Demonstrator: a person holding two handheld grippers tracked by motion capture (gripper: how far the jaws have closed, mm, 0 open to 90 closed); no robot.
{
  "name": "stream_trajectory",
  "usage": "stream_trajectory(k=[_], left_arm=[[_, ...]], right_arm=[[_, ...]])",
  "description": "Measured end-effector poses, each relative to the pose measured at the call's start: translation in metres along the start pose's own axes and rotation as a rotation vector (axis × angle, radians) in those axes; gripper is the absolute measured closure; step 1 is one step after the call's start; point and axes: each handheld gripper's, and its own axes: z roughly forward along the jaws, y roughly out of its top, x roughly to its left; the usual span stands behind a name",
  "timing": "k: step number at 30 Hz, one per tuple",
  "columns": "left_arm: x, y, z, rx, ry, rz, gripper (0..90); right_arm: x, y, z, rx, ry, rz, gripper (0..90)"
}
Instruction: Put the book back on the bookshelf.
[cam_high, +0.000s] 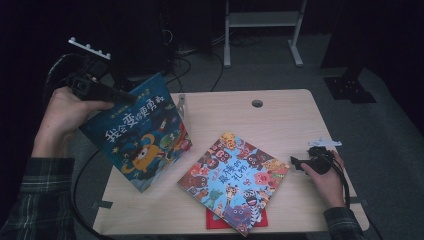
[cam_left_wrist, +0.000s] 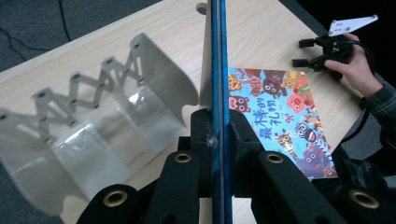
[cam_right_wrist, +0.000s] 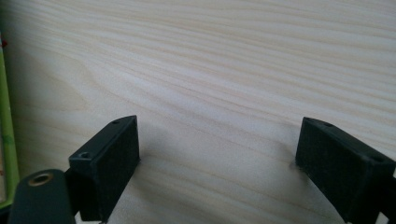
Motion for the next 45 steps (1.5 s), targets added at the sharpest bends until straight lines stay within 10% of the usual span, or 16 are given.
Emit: stream_trajectory(k=[29,45], left_arm=[[0.062,-0.064,-0.033,0.02,0.152,-0.212,82.9],[0.086,-0.058,-0.025,0.002,0.225,-0.3,82.9]], right_arm=[[0.0,0.0,0.0,0.0,-0.003,0.003,12.6],[0.0,0.0,0.0,0.0,-0.003,0.003,12.6]])
